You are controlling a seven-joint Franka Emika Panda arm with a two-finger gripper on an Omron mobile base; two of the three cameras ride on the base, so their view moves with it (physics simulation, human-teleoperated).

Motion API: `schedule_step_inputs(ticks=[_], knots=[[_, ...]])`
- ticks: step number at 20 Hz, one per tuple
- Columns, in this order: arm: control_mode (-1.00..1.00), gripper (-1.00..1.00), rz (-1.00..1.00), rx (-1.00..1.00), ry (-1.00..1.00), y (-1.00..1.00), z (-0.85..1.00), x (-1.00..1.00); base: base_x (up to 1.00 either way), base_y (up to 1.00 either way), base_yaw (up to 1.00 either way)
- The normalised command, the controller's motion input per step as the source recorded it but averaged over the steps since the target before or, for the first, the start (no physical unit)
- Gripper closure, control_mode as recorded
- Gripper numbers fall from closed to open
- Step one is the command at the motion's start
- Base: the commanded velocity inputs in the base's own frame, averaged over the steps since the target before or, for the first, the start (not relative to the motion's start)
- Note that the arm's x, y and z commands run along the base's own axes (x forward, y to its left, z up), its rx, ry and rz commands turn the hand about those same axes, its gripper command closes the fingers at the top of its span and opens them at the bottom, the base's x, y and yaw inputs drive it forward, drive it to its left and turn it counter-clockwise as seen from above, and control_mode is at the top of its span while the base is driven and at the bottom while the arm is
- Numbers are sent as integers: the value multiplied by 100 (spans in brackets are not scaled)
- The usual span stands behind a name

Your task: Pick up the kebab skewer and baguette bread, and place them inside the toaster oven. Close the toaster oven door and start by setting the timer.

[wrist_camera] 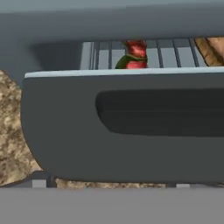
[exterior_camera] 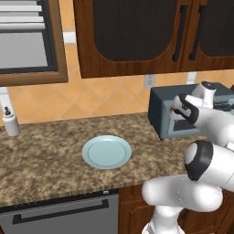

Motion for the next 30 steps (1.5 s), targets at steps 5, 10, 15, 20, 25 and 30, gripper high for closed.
schedule_step_inputs(ticks=[5, 10, 15, 20, 25, 30], knots=[[-100, -100, -1, -2, 8, 2, 0, 45, 0, 0, 0], [-100, -100, 0, -2, 10, 0, -1, 4, 0, 0, 0], [-100, -100, 0, -1, 9, 0, 0, -10, 0, 0, 0], [-100, -100, 0, 0, 3, 0, 0, -42, 0, 0, 0], [-100, -100, 0, 0, 0, 0, 0, -25, 0, 0, 0], [-100, -100, -1, 0, -1, -12, 0, -55, 0, 0, 0]])
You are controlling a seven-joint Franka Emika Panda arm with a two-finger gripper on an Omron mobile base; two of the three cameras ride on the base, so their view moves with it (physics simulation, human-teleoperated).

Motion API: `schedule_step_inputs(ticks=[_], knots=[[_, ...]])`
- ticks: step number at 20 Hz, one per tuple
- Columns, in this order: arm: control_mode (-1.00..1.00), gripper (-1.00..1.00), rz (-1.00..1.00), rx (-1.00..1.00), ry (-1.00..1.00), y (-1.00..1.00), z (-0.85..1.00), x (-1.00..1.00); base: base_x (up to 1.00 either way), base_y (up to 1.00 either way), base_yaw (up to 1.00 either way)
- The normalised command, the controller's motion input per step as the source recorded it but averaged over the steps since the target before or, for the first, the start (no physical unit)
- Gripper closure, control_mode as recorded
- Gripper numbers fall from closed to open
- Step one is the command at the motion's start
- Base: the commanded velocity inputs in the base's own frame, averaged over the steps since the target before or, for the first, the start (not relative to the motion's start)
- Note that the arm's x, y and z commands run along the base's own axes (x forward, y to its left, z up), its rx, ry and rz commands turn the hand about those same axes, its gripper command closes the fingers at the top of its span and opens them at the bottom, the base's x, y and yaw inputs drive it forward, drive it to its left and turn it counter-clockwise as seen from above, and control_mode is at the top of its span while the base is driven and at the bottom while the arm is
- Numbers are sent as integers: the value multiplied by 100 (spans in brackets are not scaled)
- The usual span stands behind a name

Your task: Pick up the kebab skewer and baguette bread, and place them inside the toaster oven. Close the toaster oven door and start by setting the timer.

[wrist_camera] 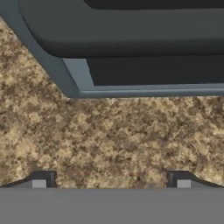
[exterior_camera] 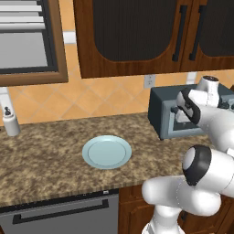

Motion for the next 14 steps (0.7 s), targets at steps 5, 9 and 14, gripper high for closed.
schedule_step_inputs(ticks=[5, 9, 14], knots=[[-100, -100, -1, -1, -13, -58, 1, -38, 0, 0, 0], [-100, -100, 0, 0, -17, -82, 10, -9, 0, 0, 0], [-100, -100, -5, 4, -9, -92, 18, 3, 0, 0, 0]])
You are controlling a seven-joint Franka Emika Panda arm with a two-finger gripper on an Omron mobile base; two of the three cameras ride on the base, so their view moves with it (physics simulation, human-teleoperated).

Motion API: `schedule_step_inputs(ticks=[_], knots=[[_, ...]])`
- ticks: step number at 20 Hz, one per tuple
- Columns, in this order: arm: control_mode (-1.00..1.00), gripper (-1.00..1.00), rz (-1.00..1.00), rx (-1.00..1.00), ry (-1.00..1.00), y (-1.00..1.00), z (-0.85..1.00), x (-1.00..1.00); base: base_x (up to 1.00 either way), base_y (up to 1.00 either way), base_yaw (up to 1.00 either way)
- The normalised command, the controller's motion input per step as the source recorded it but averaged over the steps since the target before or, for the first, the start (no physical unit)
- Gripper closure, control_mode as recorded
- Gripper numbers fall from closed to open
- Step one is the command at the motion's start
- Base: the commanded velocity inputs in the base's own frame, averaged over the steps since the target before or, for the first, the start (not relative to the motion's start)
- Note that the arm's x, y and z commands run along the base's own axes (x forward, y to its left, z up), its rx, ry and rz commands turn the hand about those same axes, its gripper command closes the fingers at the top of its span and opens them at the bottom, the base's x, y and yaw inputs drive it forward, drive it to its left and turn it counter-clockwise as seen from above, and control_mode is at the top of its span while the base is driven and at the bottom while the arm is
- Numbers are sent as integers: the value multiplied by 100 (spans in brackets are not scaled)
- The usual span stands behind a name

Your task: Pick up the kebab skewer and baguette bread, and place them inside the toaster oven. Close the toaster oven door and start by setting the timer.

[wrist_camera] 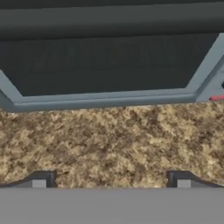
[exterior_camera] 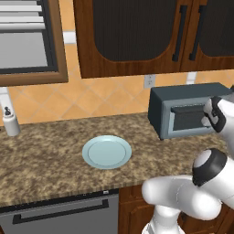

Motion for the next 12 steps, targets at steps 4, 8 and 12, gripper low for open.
schedule_step_inputs(ticks=[4, 8, 12], knots=[[-100, -100, -13, 19, -9, -87, 9, 15, 0, 0, 0], [-100, -100, -11, 19, -14, -66, 0, 3, 0, 0, 0], [-100, -100, -9, 18, -15, -25, 0, -13, 0, 0, 0]])
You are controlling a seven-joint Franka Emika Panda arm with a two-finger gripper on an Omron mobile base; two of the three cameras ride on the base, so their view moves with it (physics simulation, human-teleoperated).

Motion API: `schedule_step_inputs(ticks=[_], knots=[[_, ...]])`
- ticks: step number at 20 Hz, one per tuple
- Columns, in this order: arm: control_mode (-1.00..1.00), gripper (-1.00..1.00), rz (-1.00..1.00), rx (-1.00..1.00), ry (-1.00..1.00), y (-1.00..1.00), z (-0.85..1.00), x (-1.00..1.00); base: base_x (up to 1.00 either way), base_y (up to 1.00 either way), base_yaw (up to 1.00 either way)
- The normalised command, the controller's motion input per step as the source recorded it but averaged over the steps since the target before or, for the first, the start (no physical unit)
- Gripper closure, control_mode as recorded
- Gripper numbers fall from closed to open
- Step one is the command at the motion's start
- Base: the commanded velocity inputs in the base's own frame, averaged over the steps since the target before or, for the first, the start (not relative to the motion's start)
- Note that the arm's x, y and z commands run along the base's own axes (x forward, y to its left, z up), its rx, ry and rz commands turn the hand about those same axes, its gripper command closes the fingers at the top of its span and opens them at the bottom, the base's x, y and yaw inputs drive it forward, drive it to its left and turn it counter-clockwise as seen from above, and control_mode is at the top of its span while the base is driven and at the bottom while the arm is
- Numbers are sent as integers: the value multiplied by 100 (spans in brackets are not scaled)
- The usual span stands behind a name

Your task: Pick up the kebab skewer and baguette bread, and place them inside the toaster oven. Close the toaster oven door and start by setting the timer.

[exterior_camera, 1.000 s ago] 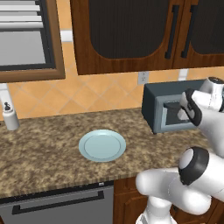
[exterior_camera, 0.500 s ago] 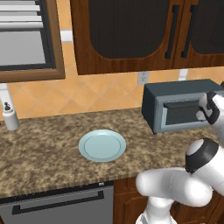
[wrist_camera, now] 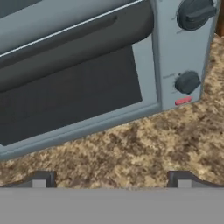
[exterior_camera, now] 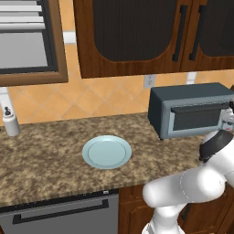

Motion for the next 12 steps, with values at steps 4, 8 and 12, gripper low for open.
schedule_step_inputs(ticks=[4, 8, 12], knots=[[-100, -100, -20, 24, -23, -7, 0, 0, 0, 0, 0], [-100, -100, -20, 22, -14, -6, -12, 1, 0, 0, 0], [-100, -100, -16, 21, -7, -15, -11, 9, 0, 0, 0]])
